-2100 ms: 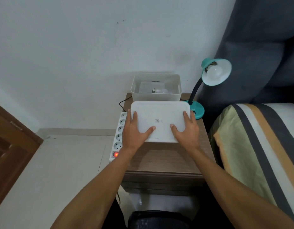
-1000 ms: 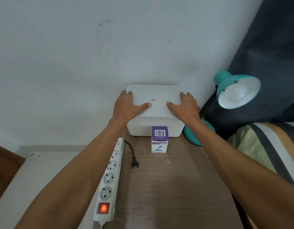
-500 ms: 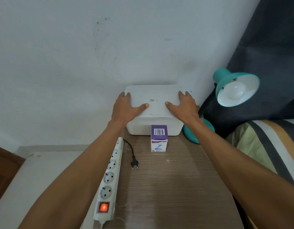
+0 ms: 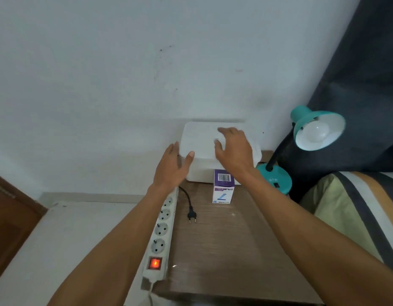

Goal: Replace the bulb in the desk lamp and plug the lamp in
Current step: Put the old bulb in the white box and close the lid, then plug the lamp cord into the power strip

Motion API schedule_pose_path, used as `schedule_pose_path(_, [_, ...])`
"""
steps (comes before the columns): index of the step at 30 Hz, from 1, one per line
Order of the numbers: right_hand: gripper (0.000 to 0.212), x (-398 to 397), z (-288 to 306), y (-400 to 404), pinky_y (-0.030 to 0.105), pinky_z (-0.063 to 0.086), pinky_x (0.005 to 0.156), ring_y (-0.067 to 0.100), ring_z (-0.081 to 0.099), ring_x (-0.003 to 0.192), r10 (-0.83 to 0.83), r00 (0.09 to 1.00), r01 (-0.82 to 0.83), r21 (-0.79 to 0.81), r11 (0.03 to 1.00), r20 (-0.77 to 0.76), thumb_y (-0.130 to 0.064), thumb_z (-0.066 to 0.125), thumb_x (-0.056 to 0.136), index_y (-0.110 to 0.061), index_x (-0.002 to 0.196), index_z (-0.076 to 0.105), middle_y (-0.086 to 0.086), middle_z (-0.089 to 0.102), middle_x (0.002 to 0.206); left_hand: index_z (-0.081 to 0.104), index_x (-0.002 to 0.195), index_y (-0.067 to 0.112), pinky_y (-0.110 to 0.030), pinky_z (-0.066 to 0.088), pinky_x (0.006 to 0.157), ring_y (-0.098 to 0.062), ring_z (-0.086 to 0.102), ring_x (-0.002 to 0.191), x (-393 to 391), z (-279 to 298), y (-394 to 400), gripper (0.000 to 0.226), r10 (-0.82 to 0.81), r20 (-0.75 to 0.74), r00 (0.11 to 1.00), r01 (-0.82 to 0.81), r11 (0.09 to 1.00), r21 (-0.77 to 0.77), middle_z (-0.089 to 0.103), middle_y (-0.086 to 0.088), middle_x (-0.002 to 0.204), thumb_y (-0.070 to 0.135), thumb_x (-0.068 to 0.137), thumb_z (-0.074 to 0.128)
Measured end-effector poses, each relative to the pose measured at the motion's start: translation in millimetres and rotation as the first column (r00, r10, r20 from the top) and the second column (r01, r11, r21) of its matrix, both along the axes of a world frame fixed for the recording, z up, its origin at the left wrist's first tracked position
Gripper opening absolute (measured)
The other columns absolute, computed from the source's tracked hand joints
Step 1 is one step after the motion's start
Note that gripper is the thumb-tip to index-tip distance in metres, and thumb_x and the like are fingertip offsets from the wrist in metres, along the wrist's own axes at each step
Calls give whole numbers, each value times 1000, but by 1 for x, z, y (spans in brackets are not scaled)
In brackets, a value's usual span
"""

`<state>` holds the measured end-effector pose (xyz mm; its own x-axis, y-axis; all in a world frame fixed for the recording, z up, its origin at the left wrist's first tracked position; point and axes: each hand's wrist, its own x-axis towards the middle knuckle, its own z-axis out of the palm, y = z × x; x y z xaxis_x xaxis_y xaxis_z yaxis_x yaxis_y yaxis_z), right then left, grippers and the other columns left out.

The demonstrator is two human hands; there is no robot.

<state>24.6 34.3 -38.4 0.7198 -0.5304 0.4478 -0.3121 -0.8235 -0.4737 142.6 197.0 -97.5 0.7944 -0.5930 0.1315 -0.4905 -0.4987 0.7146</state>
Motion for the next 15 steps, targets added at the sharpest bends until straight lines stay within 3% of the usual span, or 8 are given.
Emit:
schedule_pose_path(2, [35, 4, -4, 33, 36, 52, 82, 22, 64, 100, 79, 996, -78, 16, 997, -40, -26, 56, 94, -15, 126, 64, 4, 70, 111, 38, 153, 24, -42, 44, 112, -18, 45, 140, -15, -18, 26, 79, 27, -42, 999, -28, 999, -26, 48, -1, 153, 78, 95, 39])
schedule_pose_path(5, [27, 8, -27, 78, 37, 56, 78, 25, 69, 90, 148, 979, -134, 101, 986, -142, -25, 57, 92, -12, 111, 72, 7, 75, 97, 30, 158, 17, -35, 36, 115, -21, 38, 146, -39, -49, 66, 87, 77, -86, 993, -77, 997, 2, 39, -4, 160, 72, 94, 50])
schedule_pose_path(9, [20, 5, -74, 111, 38, 57, 76, 26, 68, 85, 114, 924, -6, 283, 959, -365, -22, 62, 90, -6, 99, 72, 11, 72, 94, 36, 149, 24, -31, 48, 98, -20, 57, 125, -60, -89, 109, 89, 34, -232, 972, -38, 999, -14, 52, 3, 137, 66, 79, 73])
schedule_pose_path(12, [26, -4, -106, 121, 37, 55, 72, 30, 66, 85, 66, 862, 90, 281, 955, -502, -32, 63, 87, -6, 90, 69, 13, 70, 93, 21, 159, 27, -27, 39, 106, -11, 49, 132, -72, -106, 125, 109, -31, -330, 943, 11, 998, -63, 43, 14, 145, 46, 75, 88])
schedule_pose_path(15, [29, -7, -121, 128, 34, 52, 69, 28, 65, 86, 42, 830, 117, 248, 962, -556, -36, 66, 87, -8, 94, 69, 11, 68, 95, 10, 162, 28, -26, 37, 109, -10, 45, 137, -75, -112, 130, 121, -80, -361, 929, 51, 995, -89, 39, 12, 152, 40, 74, 91])
